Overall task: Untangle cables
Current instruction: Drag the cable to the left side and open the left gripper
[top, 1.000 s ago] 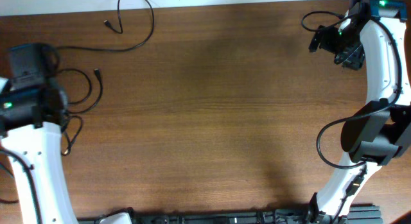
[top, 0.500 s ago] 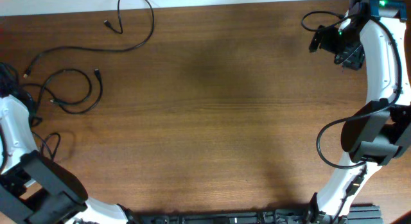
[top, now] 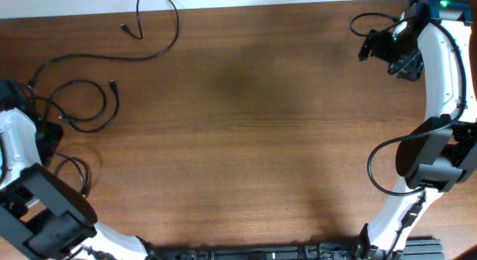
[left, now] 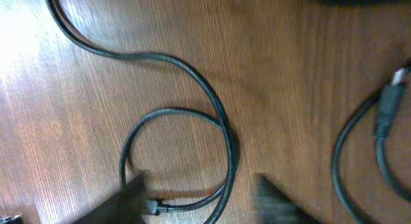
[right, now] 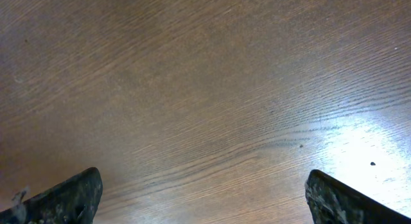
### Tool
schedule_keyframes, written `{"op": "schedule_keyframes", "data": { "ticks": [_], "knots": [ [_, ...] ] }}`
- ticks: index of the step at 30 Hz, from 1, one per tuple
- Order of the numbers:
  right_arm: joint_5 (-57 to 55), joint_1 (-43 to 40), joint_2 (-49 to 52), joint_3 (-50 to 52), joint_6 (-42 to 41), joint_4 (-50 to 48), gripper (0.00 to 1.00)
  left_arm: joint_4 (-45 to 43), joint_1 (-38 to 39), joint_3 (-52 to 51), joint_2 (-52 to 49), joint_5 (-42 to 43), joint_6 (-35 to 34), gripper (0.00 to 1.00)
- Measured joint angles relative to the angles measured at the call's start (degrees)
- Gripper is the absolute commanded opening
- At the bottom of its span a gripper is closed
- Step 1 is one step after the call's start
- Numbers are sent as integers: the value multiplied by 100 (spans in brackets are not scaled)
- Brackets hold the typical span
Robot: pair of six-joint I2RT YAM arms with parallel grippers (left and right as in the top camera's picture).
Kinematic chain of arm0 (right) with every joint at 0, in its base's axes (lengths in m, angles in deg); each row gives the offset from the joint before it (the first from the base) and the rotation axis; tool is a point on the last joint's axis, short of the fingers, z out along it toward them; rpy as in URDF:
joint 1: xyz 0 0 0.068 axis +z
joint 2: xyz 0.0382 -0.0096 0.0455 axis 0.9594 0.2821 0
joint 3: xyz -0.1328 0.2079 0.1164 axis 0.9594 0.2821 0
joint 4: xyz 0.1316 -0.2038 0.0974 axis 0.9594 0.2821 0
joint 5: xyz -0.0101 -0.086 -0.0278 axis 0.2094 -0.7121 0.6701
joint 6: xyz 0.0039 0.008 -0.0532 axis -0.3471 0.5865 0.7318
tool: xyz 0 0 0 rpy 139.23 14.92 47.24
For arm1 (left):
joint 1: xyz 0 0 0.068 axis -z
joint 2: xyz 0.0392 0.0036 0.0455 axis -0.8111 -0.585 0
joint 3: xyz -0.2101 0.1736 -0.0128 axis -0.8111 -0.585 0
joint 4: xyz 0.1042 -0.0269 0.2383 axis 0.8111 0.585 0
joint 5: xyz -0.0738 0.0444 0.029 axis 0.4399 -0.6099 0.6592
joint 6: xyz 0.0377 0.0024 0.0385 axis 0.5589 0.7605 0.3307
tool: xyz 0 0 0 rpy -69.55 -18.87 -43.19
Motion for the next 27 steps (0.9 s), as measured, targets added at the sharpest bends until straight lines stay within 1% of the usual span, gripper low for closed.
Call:
{"op": "schedule_keyframes", "data": {
  "ticks": [2,3,4,6,8,9,10,11,14,16,17,19,20,21,22,24,25,27],
  "knots": [
    [0,0,0,0,2,0,99,-317,0,-254,-348,111,2,33],
    [0,0,0,0,2,9,99,-487,0,-345,-542,151,0,27],
    [0,0,0,0,0,0,99,-586,0,-369,-651,175,11,24],
    [0,0,0,0,2,-2,99,-896,0,-382,-927,221,2,0],
    [0,0,0,0,2,0,99,-1298,0,-391,-1080,166,11,0],
    [2,0,0,0,0,4,99,-1567,0,-420,-1084,33,122,0],
    [2,0,0,0,2,4,99,-1941,0,-417,-1099,-205,402,0],
    [0,0,0,0,0,-2,99,-2133,0,-413,-1099,-509,737,0],
    [2,0,0,0,0,0,99,-2214,0,-413,-1099,-1274,1062,0],
    [0,0,0,0,0,0,99,-2079,0,-409,-1099,-1388,1121,0],
    [0,0,0,0,2,-2,99,-1808,-9,-402,-1102,-1423,986,9],
    [0,0,0,0,2,-2,99,-1515,-94,-391,-1128,-1397,577,15],
    [0,0,0,0,0,0,99,-1353,-197,-391,-1141,-1368,452,40],
    [0,0,0,0,0,0,99,-1298,-280,-391,-1143,-1355,380,97],
    [0,0,0,0,2,2,99,-1217,-365,-391,-1143,-1329,341,99],
    [0,0,0,0,-2,0,99,-1202,-509,-378,-1143,-1309,343,99],
    [2,0,0,0,2,0,99,-1134,-496,-323,-1143,-1266,387,99],
    [0,0,0,0,0,0,99,-1010,-306,98,-1078,-1141,498,99]
  ]
}}
